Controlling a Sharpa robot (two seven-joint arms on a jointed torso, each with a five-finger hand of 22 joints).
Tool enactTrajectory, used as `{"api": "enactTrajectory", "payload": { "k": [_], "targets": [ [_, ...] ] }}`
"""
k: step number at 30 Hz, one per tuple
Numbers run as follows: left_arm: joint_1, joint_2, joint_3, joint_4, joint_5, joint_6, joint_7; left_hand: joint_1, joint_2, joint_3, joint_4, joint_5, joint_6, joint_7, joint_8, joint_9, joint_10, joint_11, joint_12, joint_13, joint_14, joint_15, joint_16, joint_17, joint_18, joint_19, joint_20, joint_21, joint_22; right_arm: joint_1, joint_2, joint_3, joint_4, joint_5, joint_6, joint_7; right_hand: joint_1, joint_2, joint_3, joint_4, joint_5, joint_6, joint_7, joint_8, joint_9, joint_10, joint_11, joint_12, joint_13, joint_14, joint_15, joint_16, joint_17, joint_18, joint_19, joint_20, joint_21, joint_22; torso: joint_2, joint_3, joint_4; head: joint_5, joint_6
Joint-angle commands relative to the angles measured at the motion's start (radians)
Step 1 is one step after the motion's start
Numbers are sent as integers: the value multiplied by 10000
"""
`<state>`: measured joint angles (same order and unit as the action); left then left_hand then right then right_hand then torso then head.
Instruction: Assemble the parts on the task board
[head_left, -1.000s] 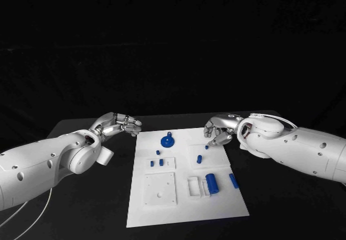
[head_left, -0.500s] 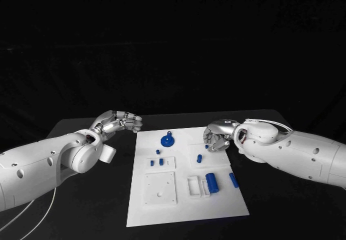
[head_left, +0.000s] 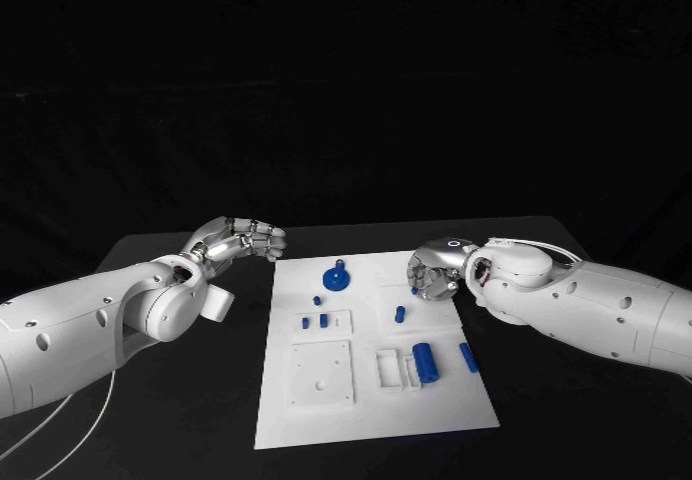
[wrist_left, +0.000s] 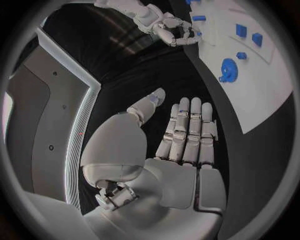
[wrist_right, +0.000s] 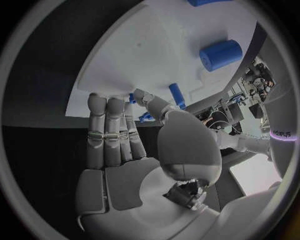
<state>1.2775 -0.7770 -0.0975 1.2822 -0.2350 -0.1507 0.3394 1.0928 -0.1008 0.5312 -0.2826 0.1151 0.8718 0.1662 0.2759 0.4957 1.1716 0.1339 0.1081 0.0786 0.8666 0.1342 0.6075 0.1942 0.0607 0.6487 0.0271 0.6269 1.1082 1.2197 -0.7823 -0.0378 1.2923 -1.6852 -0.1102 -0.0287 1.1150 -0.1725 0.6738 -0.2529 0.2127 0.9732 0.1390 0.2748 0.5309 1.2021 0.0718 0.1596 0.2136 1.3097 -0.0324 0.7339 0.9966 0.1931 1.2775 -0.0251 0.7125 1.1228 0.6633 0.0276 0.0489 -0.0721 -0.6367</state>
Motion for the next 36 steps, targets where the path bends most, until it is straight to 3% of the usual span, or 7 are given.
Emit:
{"api": "enactTrajectory", "payload": {
  "k": [1, 12, 27, 36],
  "targets": [
    [10, 13, 8, 11, 105, 38, 138, -135, 3, -65, -6, -60, -48, 14, 38, -15, -51, -4, -24, -14, 23, 32, -68, 13, 116, 5, 97, -67, 12, -101, 60, -60, -37, -133, 250, -11, 27, -21, 383, 84, -178, 60, 3, -11, -28, 139, 30, -92, -3, 15, -52, 65, 47, 687, 47, -57, -3, 58, 3, -5, -6, -3, -7],
    [11, 14, 8, 6, 105, 65, 95, -134, 11, -66, -16, -65, -50, 13, 40, -17, -59, -2, -31, -16, 30, 30, -81, 25, 119, 4, 95, -71, 19, -156, 152, -76, -21, -112, 462, 60, -25, -1, 934, 29, -389, 276, -85, 100, -20, 448, -55, -107, 84, 87, -129, 222, 308, 687, 164, -143, 183, 320, 2, -5, -5, 2, -48],
    [11, -6, 8, -39, 105, 107, 76, -108, 10, -61, -38, -63, -56, 12, 43, -22, -72, 4, -45, -20, 51, 23, -101, 52, 125, 6, 90, -76, 35, -192, 187, -100, 58, -180, 542, 7, -231, -69, 724, -229, 6, 313, -106, 132, -18, 535, -70, -192, 170, 49, -146, 296, 550, 687, 140, -182, 300, 557, 1, -5, -5, -7, -99],
    [11, -4, 8, -41, 105, 127, 58, -102, 7, -62, -41, -62, -61, 14, 43, -24, -79, 7, -51, -22, 53, 23, -113, 62, 124, 3, 90, -80, 41, -208, 232, -118, 73, -190, 614, -2, -231, -37, 701, -247, 37, 325, -111, 140, -16, 552, -74, -197, 183, 51, -150, 296, 568, 687, 141, -186, 304, 575, 5, -5, -8, -10, -118]
  ]
}}
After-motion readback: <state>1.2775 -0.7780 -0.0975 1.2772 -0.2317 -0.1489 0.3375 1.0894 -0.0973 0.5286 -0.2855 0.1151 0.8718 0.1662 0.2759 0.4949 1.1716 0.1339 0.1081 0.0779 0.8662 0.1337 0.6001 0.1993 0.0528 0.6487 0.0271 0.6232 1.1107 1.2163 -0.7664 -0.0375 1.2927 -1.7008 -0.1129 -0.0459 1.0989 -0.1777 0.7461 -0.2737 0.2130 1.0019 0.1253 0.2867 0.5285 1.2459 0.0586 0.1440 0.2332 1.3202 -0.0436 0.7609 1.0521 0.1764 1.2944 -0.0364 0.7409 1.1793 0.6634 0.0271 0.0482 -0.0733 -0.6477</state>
